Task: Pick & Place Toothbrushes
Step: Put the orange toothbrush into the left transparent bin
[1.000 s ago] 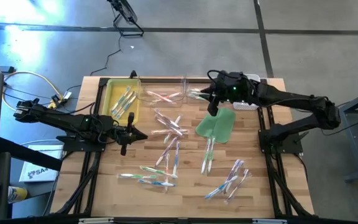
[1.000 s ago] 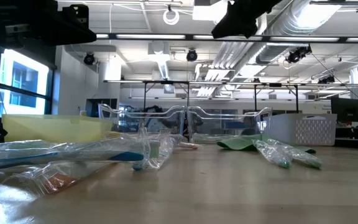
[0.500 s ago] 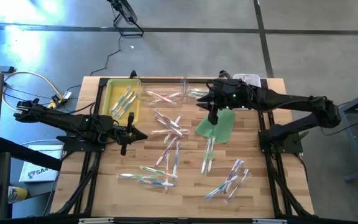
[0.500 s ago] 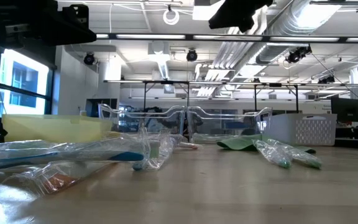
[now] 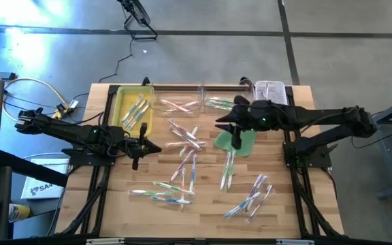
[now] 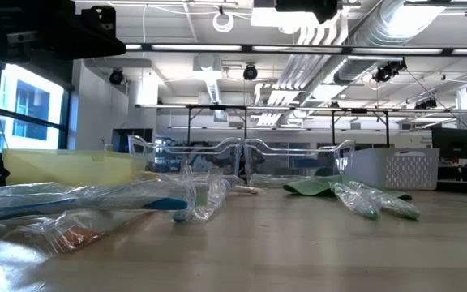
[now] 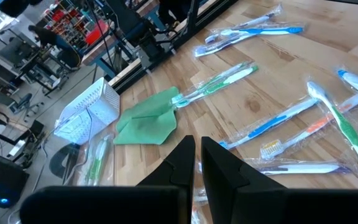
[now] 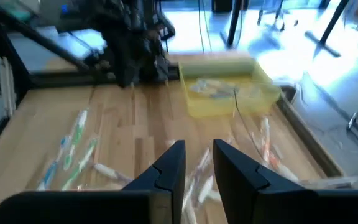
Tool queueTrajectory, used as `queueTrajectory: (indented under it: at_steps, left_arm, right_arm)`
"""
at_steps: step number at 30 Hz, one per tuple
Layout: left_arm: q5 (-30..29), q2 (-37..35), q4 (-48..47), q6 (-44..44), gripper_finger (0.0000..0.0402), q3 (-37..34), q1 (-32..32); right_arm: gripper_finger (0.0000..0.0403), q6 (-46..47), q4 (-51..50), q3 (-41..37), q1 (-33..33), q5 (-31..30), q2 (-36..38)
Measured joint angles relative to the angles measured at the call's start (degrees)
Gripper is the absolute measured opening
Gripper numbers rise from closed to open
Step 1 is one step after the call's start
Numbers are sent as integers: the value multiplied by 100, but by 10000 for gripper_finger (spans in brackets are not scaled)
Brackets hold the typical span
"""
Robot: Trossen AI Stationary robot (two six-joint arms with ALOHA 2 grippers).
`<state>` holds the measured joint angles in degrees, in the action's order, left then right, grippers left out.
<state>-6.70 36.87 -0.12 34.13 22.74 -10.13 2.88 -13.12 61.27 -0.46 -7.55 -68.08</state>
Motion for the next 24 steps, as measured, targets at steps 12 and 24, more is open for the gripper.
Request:
queueTrajectory:
  at_steps: [12, 24]
  left_arm:
    - [7, 10, 34, -435, 21, 0, -2]
    - [148, 10, 122, -1881, 21, 0, 0]
  right_arm:
    - [46, 44, 3151, -2780, 1192, 180, 1262]
    - [47, -121, 4565, -3739, 1623, 472, 1334]
